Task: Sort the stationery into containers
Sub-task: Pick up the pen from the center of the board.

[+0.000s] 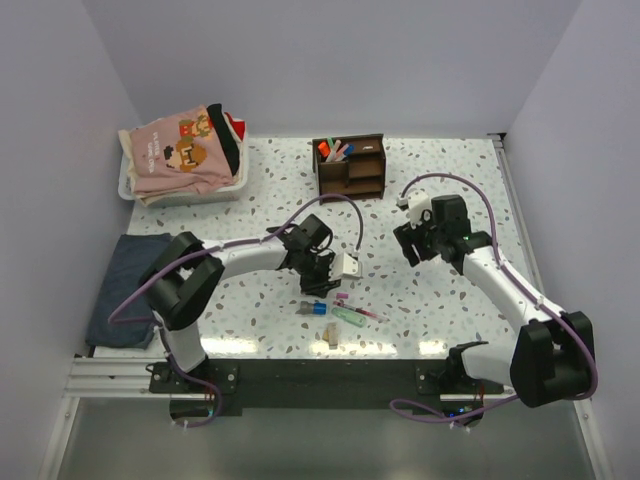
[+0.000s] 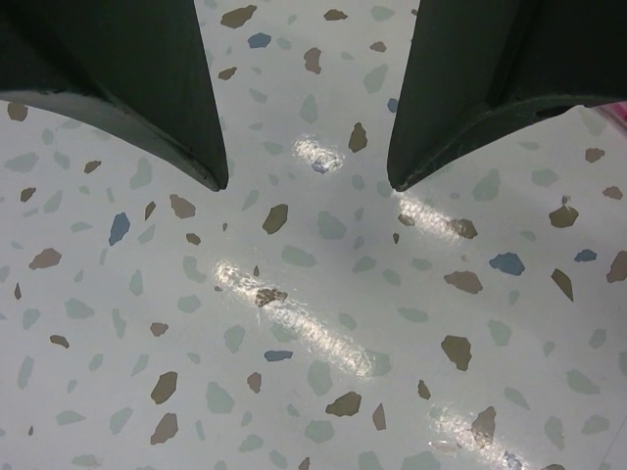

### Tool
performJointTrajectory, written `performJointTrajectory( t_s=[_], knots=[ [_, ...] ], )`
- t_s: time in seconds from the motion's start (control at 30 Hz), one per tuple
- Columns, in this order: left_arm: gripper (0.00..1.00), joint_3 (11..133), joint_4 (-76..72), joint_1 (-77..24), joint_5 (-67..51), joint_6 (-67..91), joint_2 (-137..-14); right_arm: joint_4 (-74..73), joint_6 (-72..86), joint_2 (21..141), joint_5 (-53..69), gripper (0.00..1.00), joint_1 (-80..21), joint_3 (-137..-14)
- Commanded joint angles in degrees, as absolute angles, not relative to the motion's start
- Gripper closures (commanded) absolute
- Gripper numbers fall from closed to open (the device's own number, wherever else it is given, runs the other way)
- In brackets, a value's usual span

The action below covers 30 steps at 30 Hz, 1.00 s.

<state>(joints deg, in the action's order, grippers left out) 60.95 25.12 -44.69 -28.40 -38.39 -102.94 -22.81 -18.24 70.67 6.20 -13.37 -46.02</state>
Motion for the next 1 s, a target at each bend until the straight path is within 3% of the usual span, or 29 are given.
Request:
performJointTrajectory(
  t_s=[0.0,0.27,0.43,0.67,0.83,0.97],
  knots=[
    [0.66,62.58,21.19,-45.53,-27.51,-35.43,-104.76,-21.71,-17.75,68.73,7.03,0.3,-13.18,-45.35],
    [0.75,61.7,18.28,-47.55,-25.58,-32.52,-107.84,-22.76,-18.54,69.78,6.59,0.3,-13.1,-45.44],
    [1.0,59.85,18.45,-47.55,-24.08,-32.43,-108.02,-22.06,-18.02,70.57,6.86,0.3,-13.1,-45.79],
    [1.0,66.34,22.58,-43.34,-26.8,-34.45,-103.37,-22.67,-18.19,72.07,6.24,0.3,-13.1,-47.9],
    [1.0,79.52,26.81,-35.62,-36.98,-34.72,-101.52,-22.24,-18.37,74.0,5.45,0.3,-13.1,-50.18],
    [1.0,82.27,14.22,-28.41,-51.26,-31.39,-100.63,-21.71,-18.11,75.32,5.36,0.3,-13.1,-51.24]
  ],
)
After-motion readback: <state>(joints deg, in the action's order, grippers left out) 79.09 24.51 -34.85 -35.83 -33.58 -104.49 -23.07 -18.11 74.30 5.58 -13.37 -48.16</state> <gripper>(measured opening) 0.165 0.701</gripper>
